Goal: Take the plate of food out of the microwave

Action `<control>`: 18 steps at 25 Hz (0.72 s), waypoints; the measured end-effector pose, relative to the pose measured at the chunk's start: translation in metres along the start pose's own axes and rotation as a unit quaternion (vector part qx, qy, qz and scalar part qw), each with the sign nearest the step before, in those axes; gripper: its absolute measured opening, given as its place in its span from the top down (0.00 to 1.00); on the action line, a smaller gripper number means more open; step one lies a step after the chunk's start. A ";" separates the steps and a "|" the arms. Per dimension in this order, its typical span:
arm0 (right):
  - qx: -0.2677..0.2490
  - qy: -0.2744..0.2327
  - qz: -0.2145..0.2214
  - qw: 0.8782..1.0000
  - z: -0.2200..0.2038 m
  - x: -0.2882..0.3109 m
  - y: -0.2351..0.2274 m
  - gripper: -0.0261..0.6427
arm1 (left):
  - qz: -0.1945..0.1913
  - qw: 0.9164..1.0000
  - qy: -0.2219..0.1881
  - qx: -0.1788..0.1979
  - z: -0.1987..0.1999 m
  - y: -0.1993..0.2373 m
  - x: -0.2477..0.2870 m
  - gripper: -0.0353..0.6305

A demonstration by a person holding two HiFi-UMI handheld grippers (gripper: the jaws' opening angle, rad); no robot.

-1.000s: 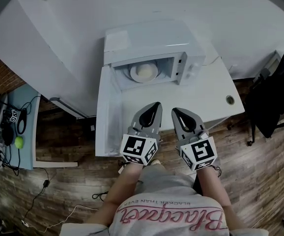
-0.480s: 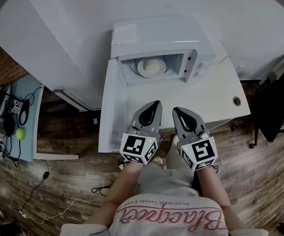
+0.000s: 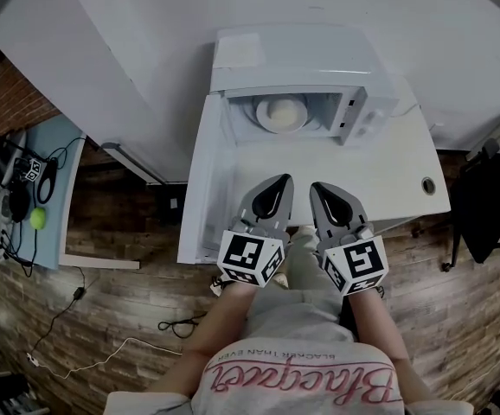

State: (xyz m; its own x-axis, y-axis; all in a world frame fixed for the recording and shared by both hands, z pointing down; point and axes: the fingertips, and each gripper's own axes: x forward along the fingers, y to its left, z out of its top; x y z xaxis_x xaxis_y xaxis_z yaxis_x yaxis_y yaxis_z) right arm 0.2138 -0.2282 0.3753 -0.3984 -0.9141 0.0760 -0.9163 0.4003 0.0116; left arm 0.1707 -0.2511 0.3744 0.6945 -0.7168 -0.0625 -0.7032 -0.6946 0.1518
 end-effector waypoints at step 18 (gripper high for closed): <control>0.025 0.028 0.035 0.999 -0.017 0.072 -0.026 0.94 | 0.037 0.999 0.009 -0.007 -0.013 0.050 0.039 0.94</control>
State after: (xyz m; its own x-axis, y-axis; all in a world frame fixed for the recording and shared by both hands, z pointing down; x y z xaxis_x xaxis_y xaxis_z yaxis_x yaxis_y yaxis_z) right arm 0.2099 -0.3035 0.3970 -0.4592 -0.8786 0.1307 -0.8881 0.4575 -0.0450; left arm 0.1645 -0.3131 0.3926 0.6436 -0.7647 -0.0321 -0.7507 -0.6389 0.1681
